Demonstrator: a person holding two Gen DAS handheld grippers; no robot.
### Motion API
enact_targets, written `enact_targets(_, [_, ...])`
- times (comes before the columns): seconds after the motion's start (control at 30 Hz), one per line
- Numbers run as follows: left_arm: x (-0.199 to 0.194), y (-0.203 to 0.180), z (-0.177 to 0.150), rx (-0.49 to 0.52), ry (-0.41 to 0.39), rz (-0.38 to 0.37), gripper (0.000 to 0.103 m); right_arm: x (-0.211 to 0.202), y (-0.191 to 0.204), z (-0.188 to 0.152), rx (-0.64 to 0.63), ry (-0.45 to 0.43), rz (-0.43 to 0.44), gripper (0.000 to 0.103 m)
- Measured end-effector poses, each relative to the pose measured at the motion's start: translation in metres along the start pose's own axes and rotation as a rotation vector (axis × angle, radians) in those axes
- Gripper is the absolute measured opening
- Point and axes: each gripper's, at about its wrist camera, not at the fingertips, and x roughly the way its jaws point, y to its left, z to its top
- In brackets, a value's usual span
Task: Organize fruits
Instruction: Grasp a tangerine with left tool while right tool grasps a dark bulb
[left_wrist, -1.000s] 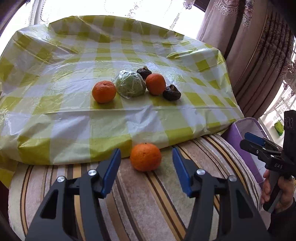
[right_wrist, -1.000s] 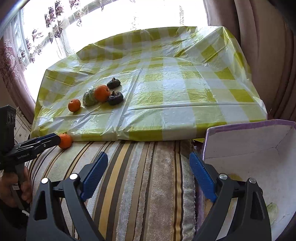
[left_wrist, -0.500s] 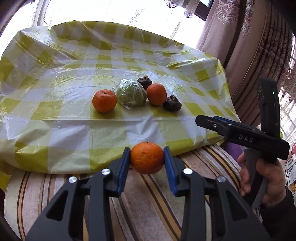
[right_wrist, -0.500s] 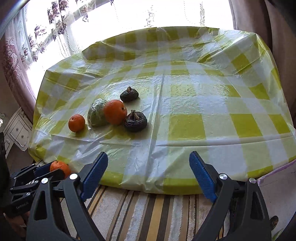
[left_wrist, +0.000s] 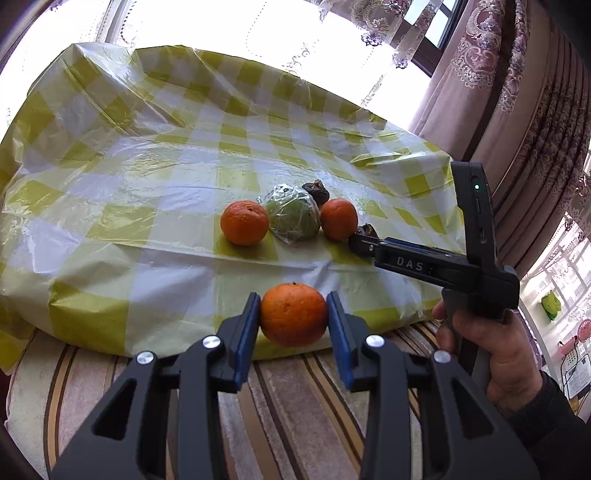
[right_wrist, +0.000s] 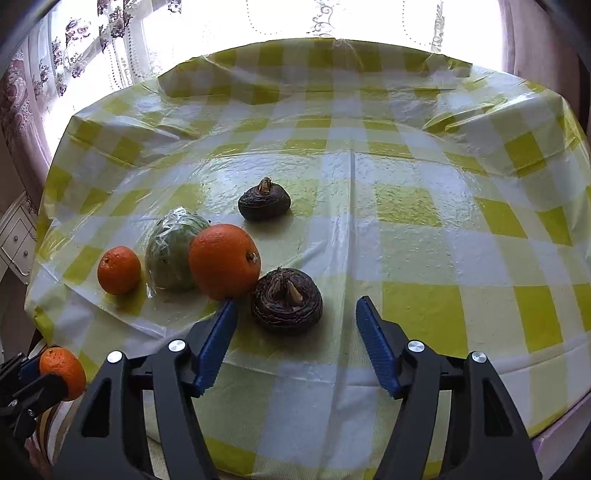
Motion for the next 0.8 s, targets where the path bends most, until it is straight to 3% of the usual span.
enact_targets(0.13, [0.000,0.001,-0.001,-0.004,0.001,-0.001,0.037,0.004,0.003,0.004,-0.016,-0.005,-0.007,0.058])
enact_targets(0.3, [0.000,0.001,0.000,-0.003,0.001,0.000,0.037,0.003,0.006,0.002,-0.039,-0.014,-0.024,0.040])
enact_targets(0.8, [-0.001,-0.007,-0.002,0.034,-0.010,0.043,0.037,-0.042,0.000,-0.032,-0.002,-0.037,-0.007,0.039])
